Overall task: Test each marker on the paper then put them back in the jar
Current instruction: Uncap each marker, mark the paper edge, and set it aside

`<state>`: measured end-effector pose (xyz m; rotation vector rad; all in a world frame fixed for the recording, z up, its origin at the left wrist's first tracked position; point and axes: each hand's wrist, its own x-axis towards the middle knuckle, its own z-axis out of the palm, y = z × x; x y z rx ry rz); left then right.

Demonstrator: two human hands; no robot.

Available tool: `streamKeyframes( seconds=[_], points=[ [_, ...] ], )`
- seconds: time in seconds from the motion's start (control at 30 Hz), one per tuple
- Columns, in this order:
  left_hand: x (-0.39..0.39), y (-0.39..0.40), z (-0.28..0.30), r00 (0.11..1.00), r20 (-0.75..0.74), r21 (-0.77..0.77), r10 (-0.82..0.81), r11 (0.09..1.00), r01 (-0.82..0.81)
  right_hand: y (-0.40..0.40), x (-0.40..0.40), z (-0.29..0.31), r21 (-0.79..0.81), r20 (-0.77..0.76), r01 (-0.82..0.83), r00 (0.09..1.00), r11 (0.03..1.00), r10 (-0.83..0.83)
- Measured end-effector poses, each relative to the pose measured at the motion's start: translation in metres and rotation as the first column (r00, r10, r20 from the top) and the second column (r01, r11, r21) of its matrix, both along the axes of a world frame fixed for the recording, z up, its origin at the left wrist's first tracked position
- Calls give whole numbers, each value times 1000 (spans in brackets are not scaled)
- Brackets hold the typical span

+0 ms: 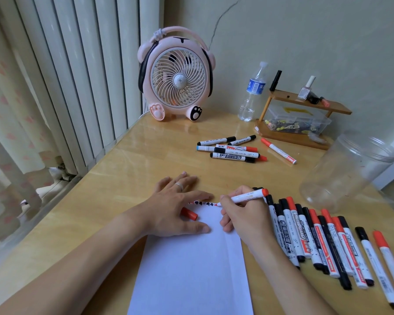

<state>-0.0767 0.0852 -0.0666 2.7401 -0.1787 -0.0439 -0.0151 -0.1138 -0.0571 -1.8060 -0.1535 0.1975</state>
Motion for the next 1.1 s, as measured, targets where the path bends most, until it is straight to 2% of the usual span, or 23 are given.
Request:
streamKeyframes(
  seconds=[0.57,0.8,0.93,1.0,1.1],
  points=[
    [-1,0,1,1000,7,-14,-12,1000,12,1,-1,1,-9,28,8,1000,1000,-8],
    [-8,20,20,996,-8,-210,-86,974,83,-1,-5,5,2,18,9,1000,1000,-9],
    [-9,24,20,994,-38,-150,-105,984,98,-2,-8,8,29,34,-3,999,1000,2],
    [-7,22,18,995,8,-137,-96,986,96,-3,-10,9,48,46,-17,999,999,15],
    [-3,19,15,987,156,-176,-37,982,65,-5,-11,12,108,80,-70,995,992,61]
  ],
)
